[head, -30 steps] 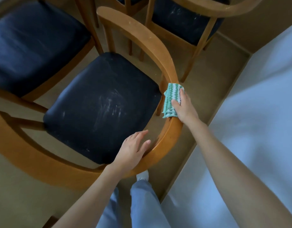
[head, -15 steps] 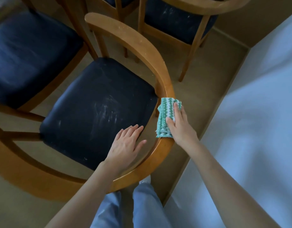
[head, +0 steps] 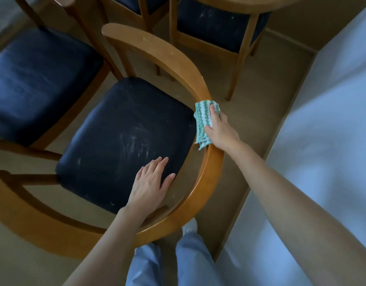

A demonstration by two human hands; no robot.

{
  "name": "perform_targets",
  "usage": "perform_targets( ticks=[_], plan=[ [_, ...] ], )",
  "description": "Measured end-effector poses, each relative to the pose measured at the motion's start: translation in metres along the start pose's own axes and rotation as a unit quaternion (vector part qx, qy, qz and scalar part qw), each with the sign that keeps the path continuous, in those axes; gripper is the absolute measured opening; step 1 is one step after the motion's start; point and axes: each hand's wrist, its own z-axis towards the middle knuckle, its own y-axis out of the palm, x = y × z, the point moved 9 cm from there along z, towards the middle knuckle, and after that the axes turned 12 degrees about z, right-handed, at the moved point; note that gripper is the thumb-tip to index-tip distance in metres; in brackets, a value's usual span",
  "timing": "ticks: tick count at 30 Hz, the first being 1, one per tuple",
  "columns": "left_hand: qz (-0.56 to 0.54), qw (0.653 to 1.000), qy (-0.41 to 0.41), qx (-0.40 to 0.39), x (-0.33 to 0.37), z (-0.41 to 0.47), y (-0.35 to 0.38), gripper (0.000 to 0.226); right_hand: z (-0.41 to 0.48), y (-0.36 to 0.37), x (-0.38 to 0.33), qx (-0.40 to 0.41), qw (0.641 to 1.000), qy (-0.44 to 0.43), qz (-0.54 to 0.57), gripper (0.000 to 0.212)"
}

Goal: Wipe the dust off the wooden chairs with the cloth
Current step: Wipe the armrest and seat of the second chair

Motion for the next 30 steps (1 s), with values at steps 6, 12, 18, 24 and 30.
perform_targets(
  ticks=[6,12,18,24,30],
  plan=[
    [-0.024,0.998,0.048,0.027,0.040,0.015,-0.022,0.058,-0.083,0.025,0.021,-0.011,0.976,-0.012,0.216,0.066],
    [0.011,0.997,0.077,0.020,0.061,0.021,-0.030,0.058,-0.044,0.018,0.024,0.013,0.932,-0.006,0.362,0.066],
    [-0.013,0.995,0.089,0.037,0.070,0.018,-0.038,0.056,0.000,0.018,0.031,-0.023,0.883,0.019,0.469,0.058],
    [-0.077,0.991,0.090,0.061,0.080,0.014,-0.048,0.062,-0.067,0.047,0.043,-0.025,0.836,-0.027,0.548,0.066],
    [-0.075,0.992,0.098,0.035,0.089,0.008,-0.043,0.072,-0.121,0.087,0.047,-0.009,0.779,-0.031,0.626,0.079]
  ],
)
